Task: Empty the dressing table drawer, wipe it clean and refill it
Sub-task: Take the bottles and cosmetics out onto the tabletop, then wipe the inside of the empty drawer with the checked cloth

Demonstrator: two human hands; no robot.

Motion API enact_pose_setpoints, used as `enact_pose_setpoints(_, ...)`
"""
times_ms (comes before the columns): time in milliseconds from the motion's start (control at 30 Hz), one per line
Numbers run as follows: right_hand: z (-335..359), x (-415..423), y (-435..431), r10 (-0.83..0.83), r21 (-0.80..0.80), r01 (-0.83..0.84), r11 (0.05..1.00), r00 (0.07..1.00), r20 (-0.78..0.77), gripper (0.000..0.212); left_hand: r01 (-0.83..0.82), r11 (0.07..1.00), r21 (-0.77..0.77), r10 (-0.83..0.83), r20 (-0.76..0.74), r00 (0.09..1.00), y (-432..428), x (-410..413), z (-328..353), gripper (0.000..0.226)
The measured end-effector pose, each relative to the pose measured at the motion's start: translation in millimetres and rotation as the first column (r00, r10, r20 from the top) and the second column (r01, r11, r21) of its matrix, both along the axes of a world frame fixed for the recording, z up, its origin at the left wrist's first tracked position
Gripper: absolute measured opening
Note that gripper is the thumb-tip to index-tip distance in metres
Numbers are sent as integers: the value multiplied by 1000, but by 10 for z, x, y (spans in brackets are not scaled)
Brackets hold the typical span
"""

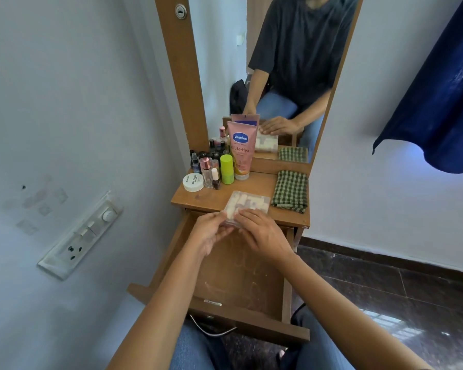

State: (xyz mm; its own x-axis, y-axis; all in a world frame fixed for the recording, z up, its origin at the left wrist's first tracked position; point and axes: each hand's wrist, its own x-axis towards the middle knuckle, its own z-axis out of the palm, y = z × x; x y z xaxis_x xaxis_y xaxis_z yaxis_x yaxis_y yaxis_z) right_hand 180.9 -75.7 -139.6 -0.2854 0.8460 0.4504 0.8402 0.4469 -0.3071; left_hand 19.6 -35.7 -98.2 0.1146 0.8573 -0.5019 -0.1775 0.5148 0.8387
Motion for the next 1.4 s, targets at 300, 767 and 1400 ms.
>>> enact_pose_setpoints(300,37,152,345,-48,-173,37,984,997,-59,41,180,881,437,117,-572,812,125,239,-243,32)
enact_pose_setpoints(767,29,200,489,-48,-210,21,978,991,-126,40,286,841,459,165,-722,672,277,298,-250,33)
enact_pose_setpoints(1400,283,723,283,-539,-410,504,760,842,37,46,282,844,455,182,-739,649,-558,-228,-554,31)
